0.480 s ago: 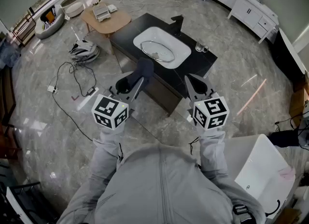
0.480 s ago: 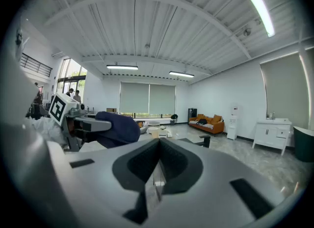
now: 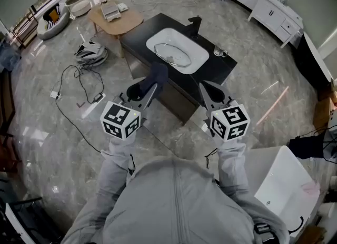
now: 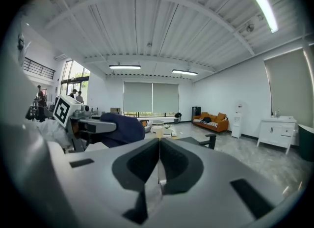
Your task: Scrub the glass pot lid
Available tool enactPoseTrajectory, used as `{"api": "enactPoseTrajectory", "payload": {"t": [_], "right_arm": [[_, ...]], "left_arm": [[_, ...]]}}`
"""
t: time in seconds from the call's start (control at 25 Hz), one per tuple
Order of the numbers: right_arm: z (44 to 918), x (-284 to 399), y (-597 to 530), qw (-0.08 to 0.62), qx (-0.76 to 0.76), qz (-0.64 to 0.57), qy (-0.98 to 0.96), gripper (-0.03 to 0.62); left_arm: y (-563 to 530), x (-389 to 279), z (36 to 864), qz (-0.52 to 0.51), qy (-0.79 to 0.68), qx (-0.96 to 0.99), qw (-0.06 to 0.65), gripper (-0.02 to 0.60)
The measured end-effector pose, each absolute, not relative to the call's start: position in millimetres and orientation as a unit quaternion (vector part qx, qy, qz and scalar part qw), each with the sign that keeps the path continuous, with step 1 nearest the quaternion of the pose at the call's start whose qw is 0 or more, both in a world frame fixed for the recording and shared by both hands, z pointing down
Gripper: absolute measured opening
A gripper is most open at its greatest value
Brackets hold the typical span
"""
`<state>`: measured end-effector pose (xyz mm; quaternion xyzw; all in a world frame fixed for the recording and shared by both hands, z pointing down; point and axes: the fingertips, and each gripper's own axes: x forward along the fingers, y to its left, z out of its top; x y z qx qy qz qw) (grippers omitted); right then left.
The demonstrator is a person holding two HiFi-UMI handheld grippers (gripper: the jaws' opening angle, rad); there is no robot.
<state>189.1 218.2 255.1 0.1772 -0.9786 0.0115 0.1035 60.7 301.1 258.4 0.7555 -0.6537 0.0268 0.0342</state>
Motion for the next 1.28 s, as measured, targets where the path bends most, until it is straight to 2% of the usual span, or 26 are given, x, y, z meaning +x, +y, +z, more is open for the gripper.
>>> {"api": "enactPoseTrajectory", "payload": {"t": [0.64,1.28], "right_arm": [[270,163,270,0.126,0.178,0.018,-0.976,0.028],[271,130,219,0.096,0.181,0.041,-0.978,0.028]], "left_arm": [[339,32,275,0.032,-0.641,0.765,0.056,0.112],[288,0,285,0.027,-0.632,0.772,0.065,0.112]]}}
